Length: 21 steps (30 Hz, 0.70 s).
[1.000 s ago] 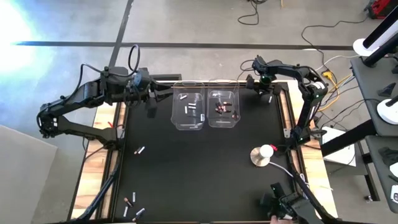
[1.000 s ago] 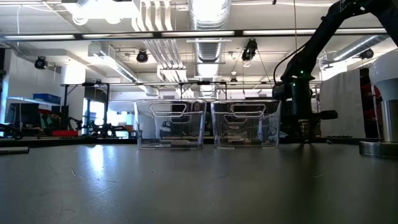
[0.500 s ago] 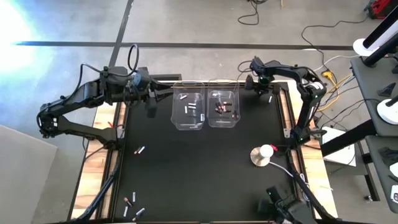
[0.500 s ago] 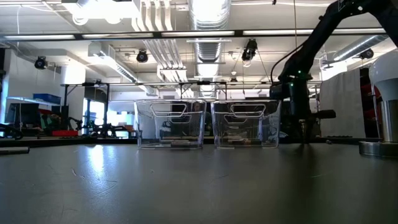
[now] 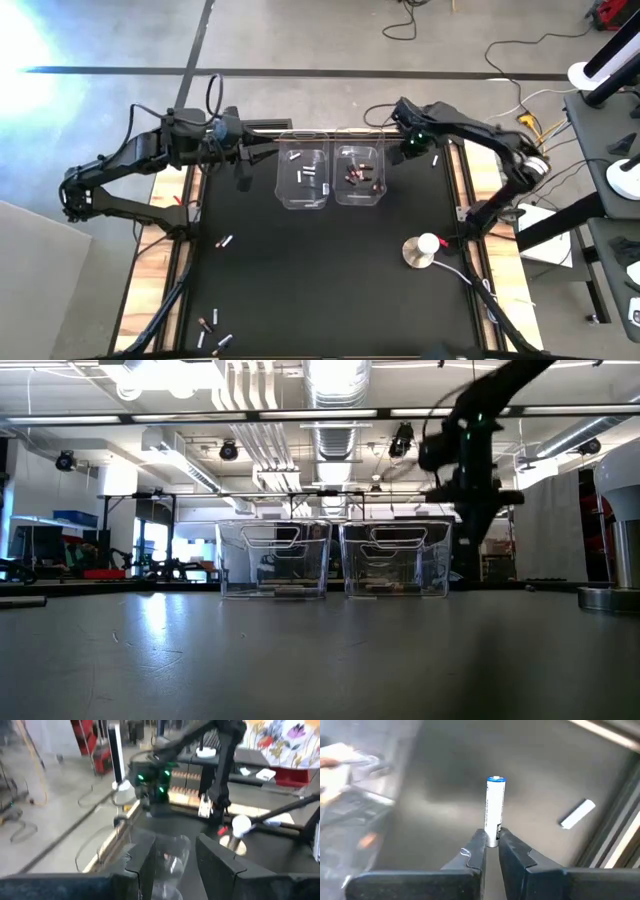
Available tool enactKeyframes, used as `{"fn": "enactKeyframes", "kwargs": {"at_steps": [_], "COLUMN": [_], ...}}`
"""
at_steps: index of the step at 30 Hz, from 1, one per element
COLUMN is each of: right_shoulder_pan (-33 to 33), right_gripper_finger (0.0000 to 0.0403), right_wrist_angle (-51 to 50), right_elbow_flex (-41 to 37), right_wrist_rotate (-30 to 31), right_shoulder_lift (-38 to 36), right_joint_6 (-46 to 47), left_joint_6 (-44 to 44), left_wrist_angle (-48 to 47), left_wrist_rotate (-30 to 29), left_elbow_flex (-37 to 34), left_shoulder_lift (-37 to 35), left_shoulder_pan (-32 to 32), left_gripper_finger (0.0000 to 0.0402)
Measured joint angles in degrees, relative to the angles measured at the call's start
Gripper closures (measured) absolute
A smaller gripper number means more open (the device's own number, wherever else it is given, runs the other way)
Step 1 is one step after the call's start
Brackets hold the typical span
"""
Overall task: Sort batteries
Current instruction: Put the white battery into the left transparent bin
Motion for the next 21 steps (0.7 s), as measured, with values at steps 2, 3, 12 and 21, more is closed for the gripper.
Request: {"fn": "enactKeyframes", "kwargs": {"at_steps": [2, 3, 12, 21], "right_shoulder_pan": [3.6, 5.4, 22.9, 29.8], "right_gripper_finger": [0.0374, 0.0374, 0.0374, 0.0374], "right_wrist_angle": [0.2, 0.7, 17.9, 33.5], "right_elbow_flex": [0.0, 0.0, 0.1, 0.1], "right_wrist_rotate": [-0.1, -0.5, -6.5, -5.4], "right_shoulder_lift": [-3.4, -5.0, -15.8, -12.9], "right_joint_6": [-0.4, -0.4, 4.8, 11.0], "left_joint_6": [1.2, 1.6, -6.4, -21.4], "left_wrist_angle": [4.7, 7.4, 40.8, 45.5], "left_wrist_rotate": [0.1, 0.5, 3.3, 0.1], "left_elbow_flex": [-2.0, -3.5, -22.3, -30.0], "left_shoulder_lift": [-0.4, -0.7, -2.2, 1.4], "left_shoulder_pan": [0.0, 0.0, 3.5, 9.8], "left_gripper_finger": [0.0283, 0.0283, 0.0283, 0.0283]}}
